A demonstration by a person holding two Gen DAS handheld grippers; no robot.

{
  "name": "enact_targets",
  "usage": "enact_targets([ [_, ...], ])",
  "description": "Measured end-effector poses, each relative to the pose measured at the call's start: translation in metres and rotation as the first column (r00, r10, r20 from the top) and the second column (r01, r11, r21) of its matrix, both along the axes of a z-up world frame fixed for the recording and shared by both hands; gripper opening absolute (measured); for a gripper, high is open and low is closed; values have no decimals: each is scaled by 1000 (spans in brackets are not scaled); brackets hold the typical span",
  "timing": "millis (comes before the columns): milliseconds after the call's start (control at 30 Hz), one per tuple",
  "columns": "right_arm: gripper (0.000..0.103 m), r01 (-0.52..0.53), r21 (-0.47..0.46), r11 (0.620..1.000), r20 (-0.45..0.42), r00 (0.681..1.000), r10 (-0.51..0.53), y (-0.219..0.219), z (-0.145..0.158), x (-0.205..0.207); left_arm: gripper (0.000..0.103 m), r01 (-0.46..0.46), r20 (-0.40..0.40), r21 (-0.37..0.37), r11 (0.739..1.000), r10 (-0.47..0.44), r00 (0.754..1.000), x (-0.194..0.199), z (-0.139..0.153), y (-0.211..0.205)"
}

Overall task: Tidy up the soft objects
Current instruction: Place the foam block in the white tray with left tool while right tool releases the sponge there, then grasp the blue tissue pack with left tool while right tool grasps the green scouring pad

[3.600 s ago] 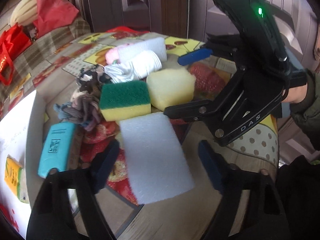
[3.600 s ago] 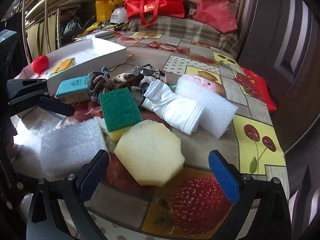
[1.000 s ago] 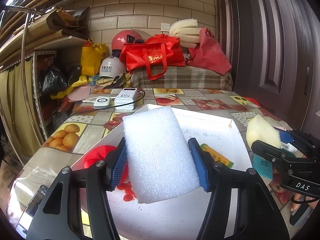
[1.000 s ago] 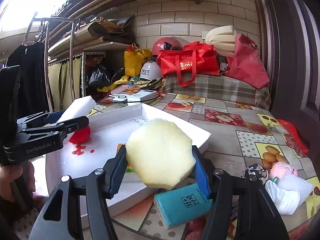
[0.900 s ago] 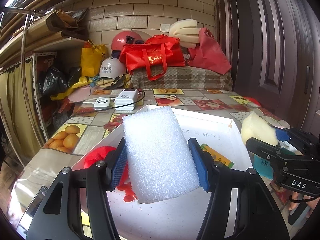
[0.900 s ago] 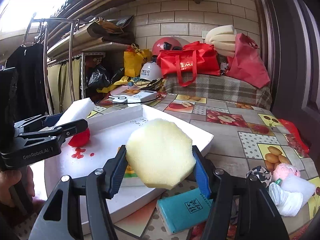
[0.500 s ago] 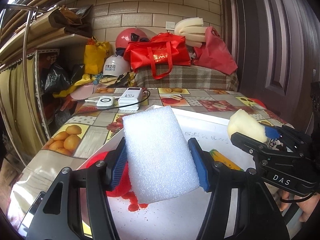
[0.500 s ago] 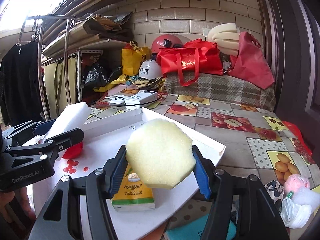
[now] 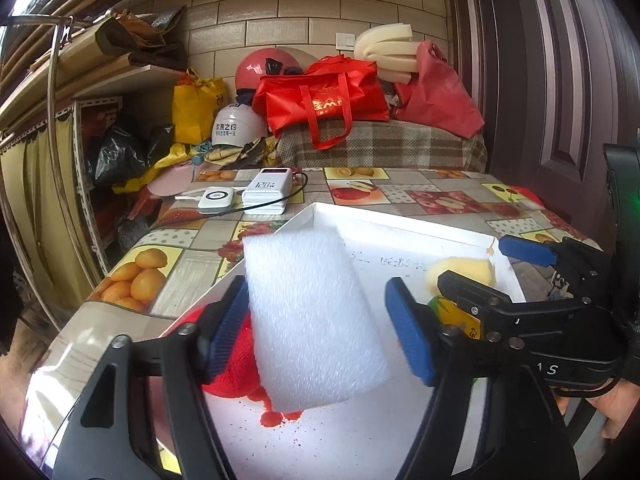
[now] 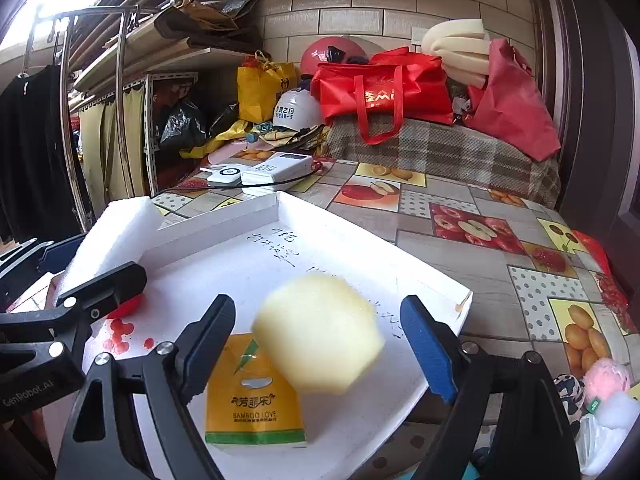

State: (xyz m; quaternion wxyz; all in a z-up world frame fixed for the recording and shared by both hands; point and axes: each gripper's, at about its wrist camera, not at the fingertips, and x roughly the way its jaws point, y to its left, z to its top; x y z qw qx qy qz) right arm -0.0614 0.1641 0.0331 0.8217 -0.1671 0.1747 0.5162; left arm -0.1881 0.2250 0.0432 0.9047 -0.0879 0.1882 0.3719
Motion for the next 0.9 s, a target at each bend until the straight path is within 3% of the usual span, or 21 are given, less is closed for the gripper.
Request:
enact_targets([
  [133,102,21,20,1000,-2,1000,-21,-4,2,3,93,-8,21,2,1000,8,1000,-5,1,0],
  [733,103,50,86,995,64,996,-55,-13,7,-8,93,-23,69,36,999,21,997,-16,9,-5],
  [900,103,94,143,985,58,993,-103,-29,10,-9,93,-28,76,35,999,25,997,-16,9,-6],
])
